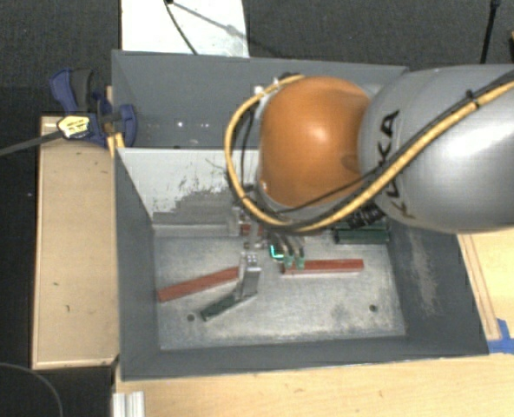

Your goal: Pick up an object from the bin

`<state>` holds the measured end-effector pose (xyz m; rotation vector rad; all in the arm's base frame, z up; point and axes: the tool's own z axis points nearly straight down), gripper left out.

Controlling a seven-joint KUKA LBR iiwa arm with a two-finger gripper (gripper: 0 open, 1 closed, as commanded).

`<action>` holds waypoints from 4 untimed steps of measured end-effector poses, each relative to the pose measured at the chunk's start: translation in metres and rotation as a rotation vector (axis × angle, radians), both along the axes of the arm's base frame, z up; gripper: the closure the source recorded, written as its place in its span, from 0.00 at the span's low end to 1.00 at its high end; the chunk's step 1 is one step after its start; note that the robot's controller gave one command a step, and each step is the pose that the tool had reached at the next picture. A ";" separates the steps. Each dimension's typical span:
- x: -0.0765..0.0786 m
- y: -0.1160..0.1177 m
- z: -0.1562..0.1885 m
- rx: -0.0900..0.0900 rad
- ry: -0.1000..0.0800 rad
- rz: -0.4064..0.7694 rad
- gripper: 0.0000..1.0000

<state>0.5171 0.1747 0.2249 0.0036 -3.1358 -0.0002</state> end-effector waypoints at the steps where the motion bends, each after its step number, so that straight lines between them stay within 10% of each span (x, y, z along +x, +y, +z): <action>1: 0.012 -0.019 -0.137 -0.003 -0.001 -0.206 0.00; 2: 0.028 0.009 -0.155 0.002 -0.010 -0.169 0.00; 3: 0.028 0.008 -0.154 0.002 -0.009 -0.176 1.00; 4: 0.049 0.012 -0.024 0.004 -0.016 -0.175 1.00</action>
Offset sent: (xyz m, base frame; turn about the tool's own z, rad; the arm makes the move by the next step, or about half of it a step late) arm 0.0132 -0.0186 -0.1336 0.2060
